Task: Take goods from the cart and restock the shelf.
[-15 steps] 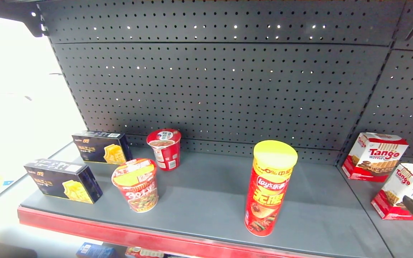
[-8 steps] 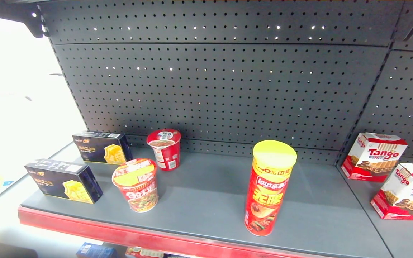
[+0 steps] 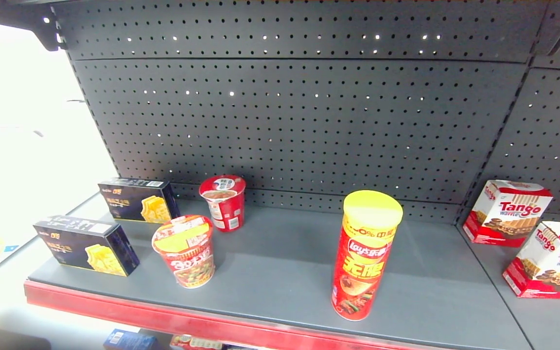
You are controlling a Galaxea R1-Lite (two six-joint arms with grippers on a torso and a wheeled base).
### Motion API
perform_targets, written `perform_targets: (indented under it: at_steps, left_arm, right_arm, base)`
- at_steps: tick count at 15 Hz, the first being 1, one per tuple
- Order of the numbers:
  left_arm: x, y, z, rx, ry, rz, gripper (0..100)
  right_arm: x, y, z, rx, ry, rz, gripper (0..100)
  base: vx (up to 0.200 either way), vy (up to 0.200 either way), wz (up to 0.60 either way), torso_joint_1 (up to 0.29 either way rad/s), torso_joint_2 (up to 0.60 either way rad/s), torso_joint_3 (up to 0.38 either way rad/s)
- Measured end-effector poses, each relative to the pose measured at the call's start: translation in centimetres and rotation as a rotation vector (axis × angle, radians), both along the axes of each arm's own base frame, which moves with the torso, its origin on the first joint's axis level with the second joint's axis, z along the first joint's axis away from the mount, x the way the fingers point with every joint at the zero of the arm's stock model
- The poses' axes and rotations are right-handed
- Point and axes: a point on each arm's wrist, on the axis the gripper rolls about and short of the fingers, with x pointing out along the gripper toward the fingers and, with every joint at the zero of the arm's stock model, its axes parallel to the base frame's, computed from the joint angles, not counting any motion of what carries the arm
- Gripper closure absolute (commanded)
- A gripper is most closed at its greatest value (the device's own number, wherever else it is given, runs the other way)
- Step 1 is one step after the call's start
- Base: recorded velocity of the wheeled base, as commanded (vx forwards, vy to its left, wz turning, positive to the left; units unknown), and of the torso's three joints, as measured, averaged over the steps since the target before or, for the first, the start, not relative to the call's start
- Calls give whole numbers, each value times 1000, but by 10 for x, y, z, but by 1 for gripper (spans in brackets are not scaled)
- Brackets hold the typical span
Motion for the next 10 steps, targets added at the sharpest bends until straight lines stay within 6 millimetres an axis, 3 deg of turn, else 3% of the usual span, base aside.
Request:
perform_targets:
  at_steps: [2, 3, 6, 10]
  left_arm:
    - [0, 0, -1, 10, -3, -1, 100]
    - [1, 0, -1, 10, -2, -2, 100]
    - [1, -1, -1, 6, -4, -22, 100]
    - [1, -1, -2, 6, -3, -35, 100]
  right_arm:
    - [-2, -4, 0, -28, 13, -183, 0]
    - [-2, -4, 0, -41, 17, -191, 0]
    - [0, 3, -3, -58, 31, 185, 0]
    - [0, 2, -8, -35, 53, 228, 0]
  base:
    - [0, 0, 0, 0, 0, 0]
    - [0, 0, 0, 0, 0, 0]
    - [0, 0, 0, 0, 0, 0]
    - [0, 0, 0, 0, 0, 0]
